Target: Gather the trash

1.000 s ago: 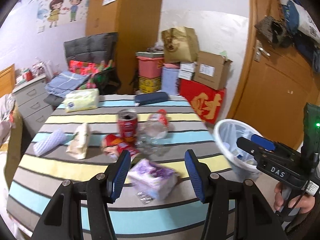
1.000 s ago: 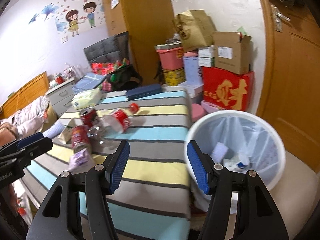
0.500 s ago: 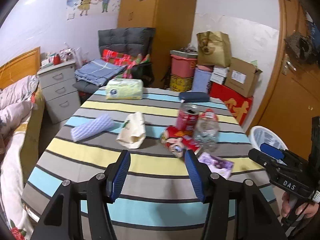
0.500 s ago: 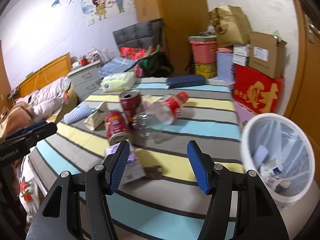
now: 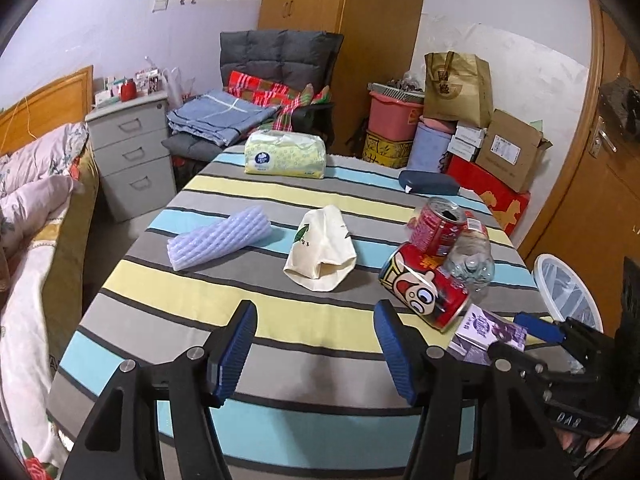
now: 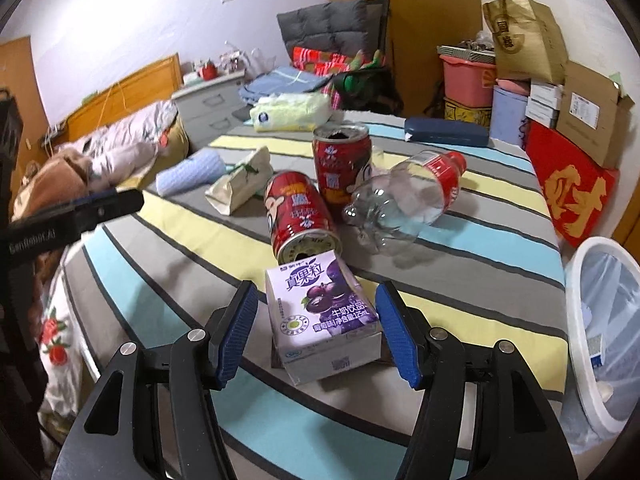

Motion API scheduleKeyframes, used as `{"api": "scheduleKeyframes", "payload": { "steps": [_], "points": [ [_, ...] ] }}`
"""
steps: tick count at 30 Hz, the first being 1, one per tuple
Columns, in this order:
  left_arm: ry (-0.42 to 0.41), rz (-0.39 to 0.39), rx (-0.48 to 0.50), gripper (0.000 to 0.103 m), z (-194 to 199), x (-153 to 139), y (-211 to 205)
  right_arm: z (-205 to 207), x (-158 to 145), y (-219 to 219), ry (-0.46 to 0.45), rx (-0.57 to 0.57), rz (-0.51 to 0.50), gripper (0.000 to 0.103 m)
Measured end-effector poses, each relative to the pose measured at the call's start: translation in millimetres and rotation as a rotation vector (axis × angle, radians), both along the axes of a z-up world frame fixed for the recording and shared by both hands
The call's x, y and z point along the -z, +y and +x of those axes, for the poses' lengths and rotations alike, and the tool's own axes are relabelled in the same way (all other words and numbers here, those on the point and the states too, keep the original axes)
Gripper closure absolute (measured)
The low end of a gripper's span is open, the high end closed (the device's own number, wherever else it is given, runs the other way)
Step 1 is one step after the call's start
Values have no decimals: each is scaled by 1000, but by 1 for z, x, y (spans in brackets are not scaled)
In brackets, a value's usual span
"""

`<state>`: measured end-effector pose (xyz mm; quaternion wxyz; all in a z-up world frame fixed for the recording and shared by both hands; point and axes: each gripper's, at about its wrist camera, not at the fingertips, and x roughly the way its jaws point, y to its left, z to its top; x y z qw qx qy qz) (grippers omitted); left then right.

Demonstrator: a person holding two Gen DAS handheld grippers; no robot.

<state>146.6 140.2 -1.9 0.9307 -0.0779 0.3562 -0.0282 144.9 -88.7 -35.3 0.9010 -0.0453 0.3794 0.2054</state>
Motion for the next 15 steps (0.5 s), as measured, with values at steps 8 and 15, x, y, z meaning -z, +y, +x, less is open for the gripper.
{"api": "scheduleKeyframes", "payload": {
  "steps": [8,15],
  "points": [
    [33,-37,41,39,38,8,2,5,8,14,5,-9,-98,39],
    [67,-59,79,38,72,18,-6,6,10,9,20,26,-108,39]
  ]
}}
